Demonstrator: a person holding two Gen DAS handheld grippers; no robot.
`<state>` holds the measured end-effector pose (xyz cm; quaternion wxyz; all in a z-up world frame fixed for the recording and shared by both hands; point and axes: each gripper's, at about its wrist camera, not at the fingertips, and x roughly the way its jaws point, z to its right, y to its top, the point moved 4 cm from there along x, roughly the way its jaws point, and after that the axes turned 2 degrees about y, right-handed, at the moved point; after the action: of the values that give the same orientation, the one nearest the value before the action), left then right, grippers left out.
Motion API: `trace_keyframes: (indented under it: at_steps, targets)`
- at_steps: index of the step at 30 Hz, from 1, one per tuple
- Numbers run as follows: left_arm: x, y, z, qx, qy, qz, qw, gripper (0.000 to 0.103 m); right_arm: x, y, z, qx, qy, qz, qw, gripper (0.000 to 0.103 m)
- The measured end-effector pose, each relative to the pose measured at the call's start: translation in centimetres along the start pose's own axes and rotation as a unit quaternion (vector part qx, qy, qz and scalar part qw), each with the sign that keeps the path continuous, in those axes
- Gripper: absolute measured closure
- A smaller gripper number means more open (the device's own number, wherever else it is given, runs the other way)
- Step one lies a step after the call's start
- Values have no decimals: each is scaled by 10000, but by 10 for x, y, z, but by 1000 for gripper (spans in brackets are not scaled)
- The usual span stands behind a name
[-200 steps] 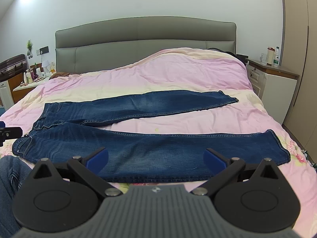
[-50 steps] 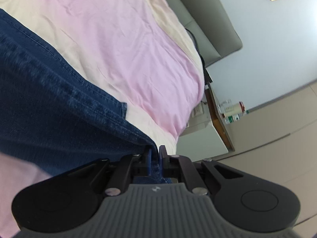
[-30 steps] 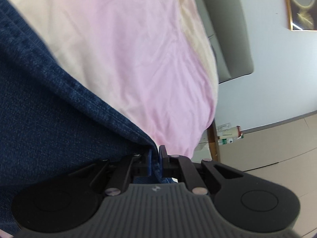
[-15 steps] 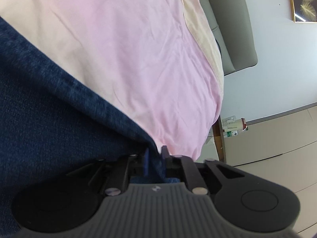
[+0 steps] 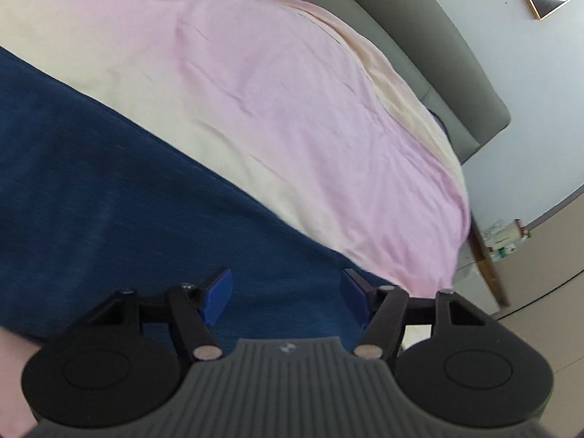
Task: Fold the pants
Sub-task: 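Open both tools to lay the jeans back-pocket side up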
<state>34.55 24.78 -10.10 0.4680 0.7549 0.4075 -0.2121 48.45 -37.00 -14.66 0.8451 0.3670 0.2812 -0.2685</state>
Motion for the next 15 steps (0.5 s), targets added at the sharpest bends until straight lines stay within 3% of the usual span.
trace_keyframes:
  at_steps: [4, 8, 11, 15]
  targets:
    - [-3, -40, -24, -730, -443, -193, 9962, 20, -58, -2, -58, 280, 1074, 121, 9938, 42]
    - [1, -80, -31, -1054, -772, -272, 9911, 20, -110, -2, -117, 683, 2050, 204, 9762, 46]
    - [10, -98, -25, -955, -928, -258, 9908, 20, -149, -2, -167, 852, 2640, 347, 9601, 48]
    - [29, -106, -15, -592, -872, -213, 9942, 23, -183, -2, -226, 1184, 3482, 304, 9294, 56]
